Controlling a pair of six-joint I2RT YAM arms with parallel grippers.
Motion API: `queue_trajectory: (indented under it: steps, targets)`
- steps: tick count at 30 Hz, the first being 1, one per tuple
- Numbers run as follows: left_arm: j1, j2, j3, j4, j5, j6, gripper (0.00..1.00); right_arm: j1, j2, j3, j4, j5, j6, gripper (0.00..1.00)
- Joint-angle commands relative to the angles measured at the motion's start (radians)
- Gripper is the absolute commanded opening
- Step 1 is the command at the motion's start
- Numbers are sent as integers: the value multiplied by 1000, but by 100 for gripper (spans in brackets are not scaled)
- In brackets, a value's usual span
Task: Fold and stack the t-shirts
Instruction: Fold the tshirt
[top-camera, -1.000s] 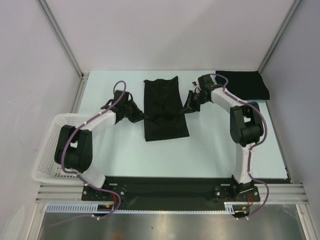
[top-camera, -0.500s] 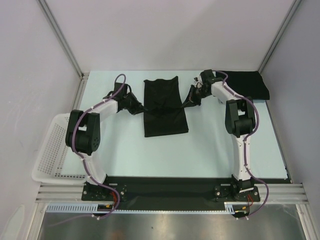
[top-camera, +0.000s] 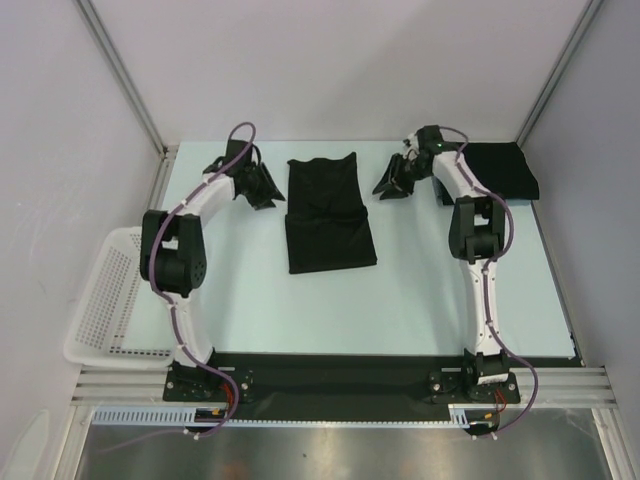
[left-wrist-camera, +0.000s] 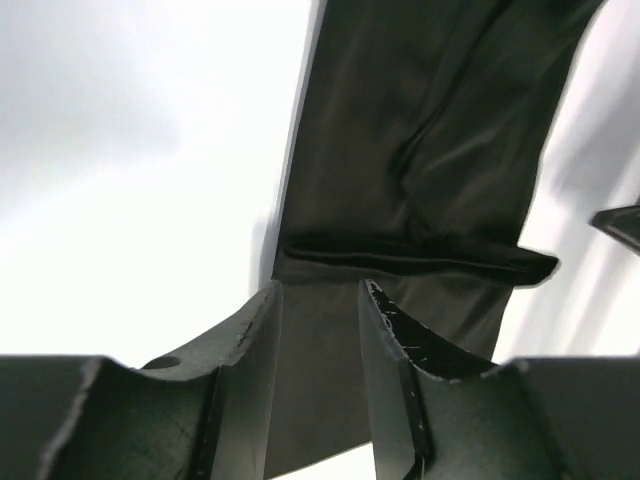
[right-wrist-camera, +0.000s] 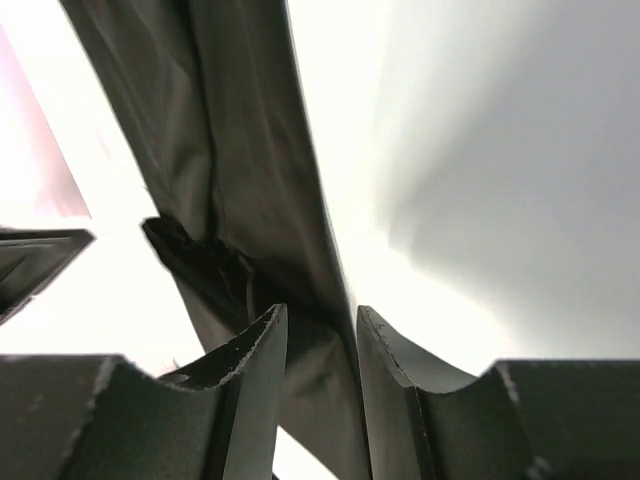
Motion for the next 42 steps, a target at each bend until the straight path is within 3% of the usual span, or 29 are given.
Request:
queue_trajectory:
  steps: [1, 4, 5, 9, 12, 16, 19, 23, 31, 36, 42]
  targets:
    - [3, -115, 62, -89, -112, 162, 42, -19, -67, 80, -119, 54, -53, 40]
    - [-23, -198, -52, -4, 18, 144, 41, 18, -204, -70, -58, 91, -64, 41]
    - [-35, -218, -93, 31, 55, 132, 41, 31, -241, -217, -19, 93, -61, 41]
    - [-131, -284, -284, 190, 149, 57, 38, 94, -410, -525, 175, 96, -12, 36]
    - [-176, -283, -379, 280, 183, 23, 37, 139, -472, -678, 344, 58, 53, 29]
    - [-212, -260, -460, 395, 235, -42, 38, 174, -464, -735, 470, 11, 103, 27]
    - [-207, -223, -441, 418, 238, -34, 38, 180, -417, -715, 542, -30, 129, 25]
    - [-193, -148, -376, 434, 261, -40, 37, 164, -348, -715, 686, -85, 259, 14]
    - [-140, 7, -281, 467, 310, -62, 36, 121, -185, -636, 875, -140, 387, 10]
    - [-94, 61, -227, 434, 321, 1, 36, 68, -93, -498, 825, -151, 376, 11]
    - [-74, 75, -138, 296, 289, 144, 39, 16, -52, -406, 713, -145, 340, 19]
